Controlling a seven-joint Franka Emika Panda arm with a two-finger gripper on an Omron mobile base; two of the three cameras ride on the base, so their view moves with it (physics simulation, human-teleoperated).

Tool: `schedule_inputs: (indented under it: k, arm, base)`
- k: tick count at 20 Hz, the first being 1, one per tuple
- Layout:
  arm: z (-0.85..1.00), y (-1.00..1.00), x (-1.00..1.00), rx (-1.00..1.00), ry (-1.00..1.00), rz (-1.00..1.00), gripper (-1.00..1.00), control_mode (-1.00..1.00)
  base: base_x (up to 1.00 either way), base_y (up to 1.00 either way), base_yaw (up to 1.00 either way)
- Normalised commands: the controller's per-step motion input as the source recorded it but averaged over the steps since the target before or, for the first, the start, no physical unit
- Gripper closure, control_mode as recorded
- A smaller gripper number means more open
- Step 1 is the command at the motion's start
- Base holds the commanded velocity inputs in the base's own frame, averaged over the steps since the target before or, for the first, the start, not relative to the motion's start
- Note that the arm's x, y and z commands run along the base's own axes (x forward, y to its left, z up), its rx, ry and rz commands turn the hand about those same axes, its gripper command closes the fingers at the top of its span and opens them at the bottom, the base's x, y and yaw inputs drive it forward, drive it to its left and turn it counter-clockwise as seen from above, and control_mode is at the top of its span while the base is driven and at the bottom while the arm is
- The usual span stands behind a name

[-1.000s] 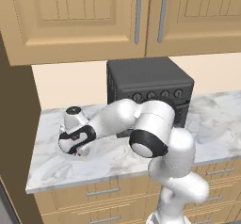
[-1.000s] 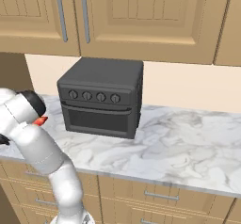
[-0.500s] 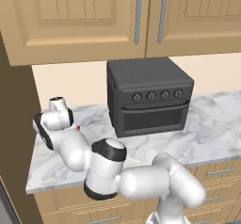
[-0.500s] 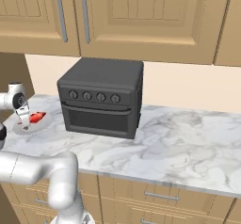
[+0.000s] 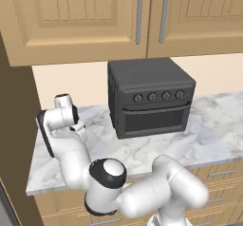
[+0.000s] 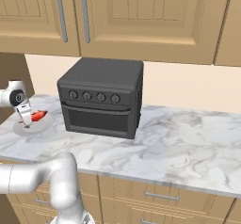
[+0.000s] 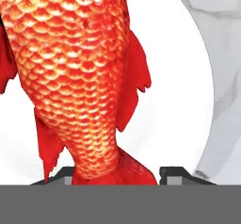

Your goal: Place the fish on the top rack of the oven, and slide the tray back inside. Close the oven door.

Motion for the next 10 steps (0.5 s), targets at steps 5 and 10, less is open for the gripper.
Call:
schedule_inputs:
  k: [5,10]
  arm:
    - [0.46,-0.70,-0.99,0.05,-0.32,0.00,1.00,-1.00]
    - [0.76,-0.78,-0.84,0.08,-0.38,0.09,1.00,-1.00]
  base:
    - [0.00,0.00,0.00]
    - [0.00,0.00,0.00]
